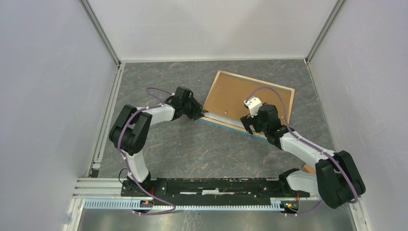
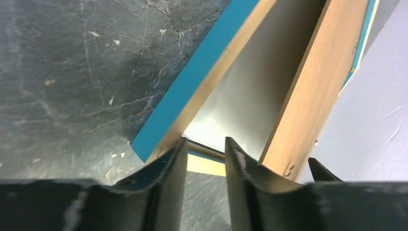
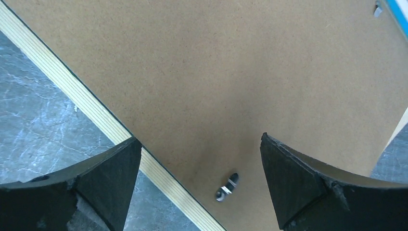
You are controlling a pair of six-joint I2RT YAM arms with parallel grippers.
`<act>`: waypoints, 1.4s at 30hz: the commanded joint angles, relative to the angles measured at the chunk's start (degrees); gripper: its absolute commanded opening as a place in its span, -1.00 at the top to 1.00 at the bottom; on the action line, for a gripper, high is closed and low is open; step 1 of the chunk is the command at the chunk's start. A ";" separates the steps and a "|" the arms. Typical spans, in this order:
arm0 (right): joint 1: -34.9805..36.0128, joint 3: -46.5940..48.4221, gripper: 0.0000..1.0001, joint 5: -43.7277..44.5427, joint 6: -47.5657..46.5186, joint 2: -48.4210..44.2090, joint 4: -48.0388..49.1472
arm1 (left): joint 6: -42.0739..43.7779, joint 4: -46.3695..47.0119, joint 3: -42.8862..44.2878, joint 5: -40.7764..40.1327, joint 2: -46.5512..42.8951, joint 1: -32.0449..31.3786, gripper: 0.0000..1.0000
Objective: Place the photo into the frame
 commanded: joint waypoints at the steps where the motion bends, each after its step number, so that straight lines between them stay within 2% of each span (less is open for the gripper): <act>1: -0.14 1.56 -0.96 -2.79 -1.21 -4.72 -1.36 | 5.06 -8.31 -3.09 0.30 -5.06 1.64 0.05; 8: -0.20 3.28 -0.96 -8.71 -0.26 -8.28 -7.42 | 8.29 -11.02 -8.59 3.27 -14.54 3.28 -0.28; 13: -0.37 5.84 -0.96 1.63 3.68 -10.76 -12.03 | 14.12 -11.83 -10.04 4.50 -22.64 5.79 -0.62; 16: -2.64 9.53 -0.96 6.83 7.45 -10.29 -16.29 | 21.25 -10.92 -6.88 6.80 -24.99 5.72 -0.99; 19: -6.94 11.27 -0.96 7.14 9.67 -9.56 -16.78 | 26.79 -17.35 0.84 8.76 -20.30 5.65 -1.00; 23: -17.00 14.18 -0.96 3.23 14.71 -5.62 -17.19 | 30.11 -20.03 8.97 9.82 -13.52 4.96 -0.97; 27: -29.67 14.75 -0.96 -8.97 21.75 -0.20 -14.60 | 34.68 -24.95 18.42 7.21 -3.24 3.33 -0.97; 30: -35.78 14.27 -0.96 -13.38 25.02 3.83 -11.65 | 35.19 -26.91 23.81 7.96 3.76 2.29 -0.99; 34: -37.54 11.96 -0.96 -13.22 24.27 5.93 -7.60 | 37.11 -31.14 29.37 4.88 10.22 -0.35 -0.93; 37: -37.52 10.69 -0.91 -15.70 23.55 8.52 -6.58 | 37.88 -33.21 31.41 2.47 12.67 -1.04 -0.76; 42: -37.29 7.65 -0.75 -17.48 23.31 9.46 -5.16 | 38.54 -34.02 29.60 -0.85 12.61 -1.29 -0.49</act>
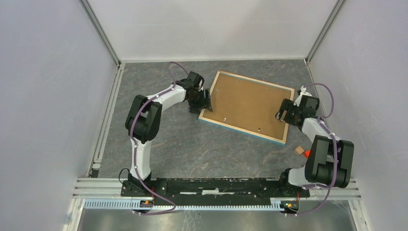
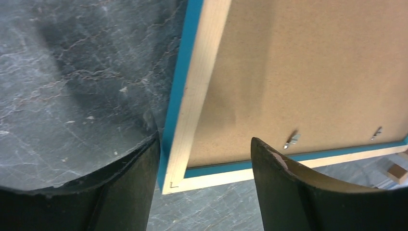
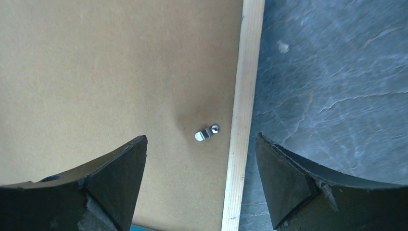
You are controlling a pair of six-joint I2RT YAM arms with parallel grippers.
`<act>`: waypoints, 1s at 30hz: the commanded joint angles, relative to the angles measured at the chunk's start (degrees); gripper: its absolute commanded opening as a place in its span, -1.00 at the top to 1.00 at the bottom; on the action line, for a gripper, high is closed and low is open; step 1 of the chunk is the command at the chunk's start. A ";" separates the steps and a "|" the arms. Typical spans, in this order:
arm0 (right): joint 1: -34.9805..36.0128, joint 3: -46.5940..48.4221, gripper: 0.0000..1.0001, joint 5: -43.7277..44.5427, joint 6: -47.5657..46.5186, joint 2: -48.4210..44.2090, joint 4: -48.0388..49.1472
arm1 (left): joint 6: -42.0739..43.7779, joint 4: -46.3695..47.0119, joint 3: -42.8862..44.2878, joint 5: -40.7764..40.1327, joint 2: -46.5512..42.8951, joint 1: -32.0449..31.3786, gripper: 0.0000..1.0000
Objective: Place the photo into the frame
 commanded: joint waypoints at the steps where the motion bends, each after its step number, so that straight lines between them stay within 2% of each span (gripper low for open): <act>1: 0.31 -2.69 -0.73 -2.18 -0.26 0.15 2.99 | 3.48 -2.51 -0.14 -3.25 -0.20 -0.24 -0.44; 4: 0.56 -4.48 -0.71 -2.24 -0.91 -0.27 2.34 | 2.50 -2.51 -2.50 -2.21 -1.17 -0.57 -0.28; 7: 1.99 -5.65 -0.69 -3.10 -1.24 -1.46 1.48 | 1.72 -1.75 -6.51 -1.17 -4.15 -0.51 -0.25; 12: 8.28 -10.18 -0.67 -8.13 1.54 -4.57 2.39 | 1.83 -0.86 -14.04 -2.02 -11.04 -0.10 -0.14; 14: 11.60 -11.52 -0.65 -7.09 2.18 -6.26 1.51 | 2.00 -0.70 -17.30 -1.15 -13.80 0.09 -0.09; 17: 17.27 -14.56 -0.65 -7.55 3.76 -9.48 1.54 | 0.53 1.13 -24.60 2.76 -19.36 0.08 0.03; 22: 22.84 -20.83 -0.64 -10.92 8.82 -15.90 0.27 | -3.53 3.14 -41.15 5.90 -33.40 0.10 0.04; 24: 24.05 -22.29 -0.75 -11.55 9.43 -18.91 -2.00 | -3.99 0.27 -44.90 4.32 -39.44 0.11 -0.03; 26: 24.73 -21.71 -0.96 -9.98 7.67 -22.10 -6.63 | -4.55 -3.38 -46.70 2.99 -45.32 0.19 -0.20; 30: 25.12 -17.16 -0.97 -4.86 3.72 -26.80 -16.07 | -5.17 -8.90 -45.29 -5.34 -53.19 0.19 -0.86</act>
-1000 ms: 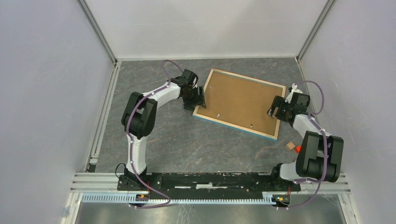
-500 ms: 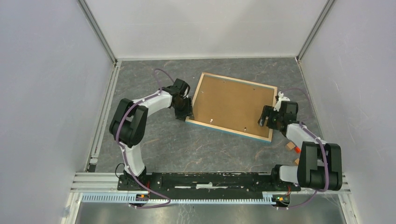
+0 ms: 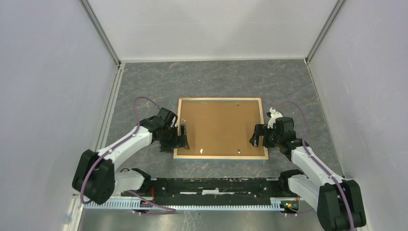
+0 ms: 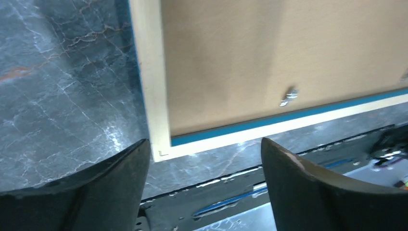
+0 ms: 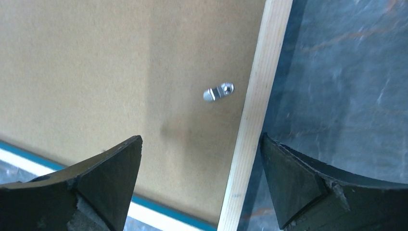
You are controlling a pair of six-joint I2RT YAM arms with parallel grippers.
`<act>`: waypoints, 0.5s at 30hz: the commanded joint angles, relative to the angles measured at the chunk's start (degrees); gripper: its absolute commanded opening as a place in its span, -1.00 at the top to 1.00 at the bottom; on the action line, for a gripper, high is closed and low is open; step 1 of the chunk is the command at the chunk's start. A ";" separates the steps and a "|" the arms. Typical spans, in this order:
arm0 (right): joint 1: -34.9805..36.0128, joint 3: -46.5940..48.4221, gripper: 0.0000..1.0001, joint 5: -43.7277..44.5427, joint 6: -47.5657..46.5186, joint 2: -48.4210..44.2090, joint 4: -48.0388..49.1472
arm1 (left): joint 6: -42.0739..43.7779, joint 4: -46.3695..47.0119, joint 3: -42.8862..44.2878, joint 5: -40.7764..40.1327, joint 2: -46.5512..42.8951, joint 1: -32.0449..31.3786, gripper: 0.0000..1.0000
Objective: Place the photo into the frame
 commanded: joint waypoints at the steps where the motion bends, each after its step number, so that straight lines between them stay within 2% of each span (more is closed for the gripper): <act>1: 0.81 3.84 -0.96 -0.79 0.31 -4.35 -12.95 | -2.24 -1.96 3.99 -5.59 -7.12 -0.42 -0.92; 5: 0.60 8.75 -0.96 6.87 4.17 -3.76 -15.05 | 1.23 -2.16 9.15 -10.97 -3.12 -0.37 -0.91; 8: 0.31 14.94 -0.96 8.15 0.34 0.70 -17.47 | 2.54 -1.02 11.35 -13.77 1.11 -0.32 -0.84; 11: 0.29 16.10 -0.96 9.34 1.10 2.41 -16.70 | 2.91 1.16 12.59 -13.18 3.72 -0.35 -0.82; 13: 0.44 15.24 -0.86 8.35 3.35 3.22 -15.08 | 4.35 0.94 14.29 -13.68 6.17 -0.40 -0.80; 15: 0.78 13.60 -0.75 8.42 5.08 3.55 -12.78 | 6.81 0.56 15.55 -13.68 8.62 -0.38 -0.68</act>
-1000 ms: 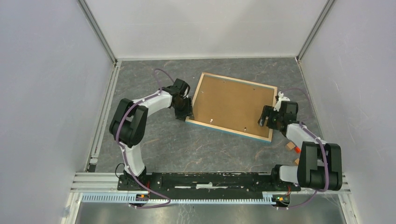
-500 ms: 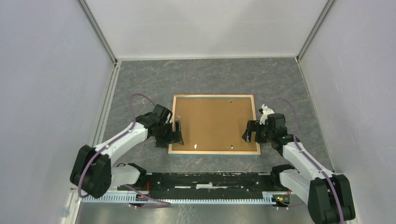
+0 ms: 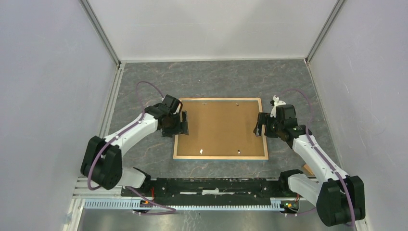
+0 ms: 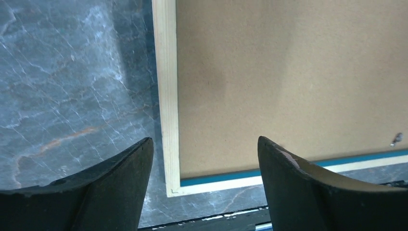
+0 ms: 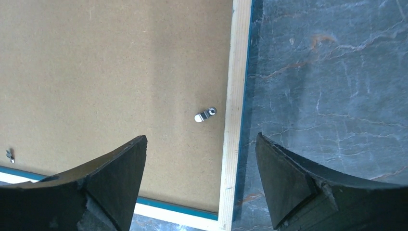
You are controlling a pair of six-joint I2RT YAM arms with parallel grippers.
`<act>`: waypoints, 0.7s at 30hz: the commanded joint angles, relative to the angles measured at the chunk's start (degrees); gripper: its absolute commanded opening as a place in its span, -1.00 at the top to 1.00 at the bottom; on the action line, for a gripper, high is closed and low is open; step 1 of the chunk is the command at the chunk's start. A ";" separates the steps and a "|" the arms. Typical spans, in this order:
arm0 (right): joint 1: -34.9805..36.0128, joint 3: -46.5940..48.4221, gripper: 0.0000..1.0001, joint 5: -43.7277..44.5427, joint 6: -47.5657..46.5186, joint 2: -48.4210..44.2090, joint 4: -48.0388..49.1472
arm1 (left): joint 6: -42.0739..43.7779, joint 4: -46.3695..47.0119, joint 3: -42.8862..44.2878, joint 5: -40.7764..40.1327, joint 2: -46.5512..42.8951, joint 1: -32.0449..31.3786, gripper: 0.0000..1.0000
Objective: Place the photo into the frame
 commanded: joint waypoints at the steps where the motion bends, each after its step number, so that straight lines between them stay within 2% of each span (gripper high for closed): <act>1: 0.36 -1.13 -0.69 2.99 3.73 1.40 1.98 | 6.78 0.40 4.86 -2.36 4.61 -0.04 -0.65; 5: 0.68 0.56 -0.60 8.28 2.98 5.26 0.40 | 8.32 0.44 4.57 -3.68 7.04 -0.04 -0.46; 11: 2.36 0.75 -0.54 10.04 2.05 8.63 1.63 | 8.99 2.30 3.31 -3.81 8.29 -0.09 0.08; 14: 2.93 1.31 -0.51 10.16 1.54 9.61 2.11 | 9.59 1.98 3.42 -4.71 9.52 -0.05 0.17; 17: 3.27 2.13 -0.51 10.59 0.75 10.83 2.06 | 9.73 1.34 3.70 -5.57 10.63 -0.05 0.15; 19: 3.45 2.28 -0.52 10.40 0.11 11.43 2.27 | 9.90 0.80 4.12 -6.32 10.42 -0.02 0.00; 21: 3.45 2.04 -0.52 10.31 -0.09 11.68 2.63 | 9.95 0.92 4.12 -7.59 9.68 -0.01 -0.05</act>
